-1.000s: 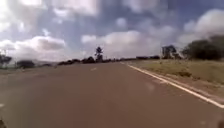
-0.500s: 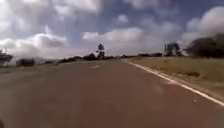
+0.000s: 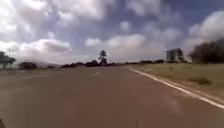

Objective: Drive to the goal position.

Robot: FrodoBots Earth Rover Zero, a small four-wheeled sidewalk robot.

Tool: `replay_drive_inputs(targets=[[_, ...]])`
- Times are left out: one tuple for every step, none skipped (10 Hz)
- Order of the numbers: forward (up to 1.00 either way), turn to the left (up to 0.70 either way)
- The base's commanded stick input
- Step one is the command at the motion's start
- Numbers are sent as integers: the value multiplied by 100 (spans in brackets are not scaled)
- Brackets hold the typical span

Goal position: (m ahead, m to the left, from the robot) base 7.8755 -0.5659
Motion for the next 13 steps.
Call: replay_drive_inputs(targets=[[100,0],[100,0],[100,0],[100,0],[100,0],[100,0],[100,0],[100,0],[100,0],[100,0],[100,0],[100,0],[100,-40]])
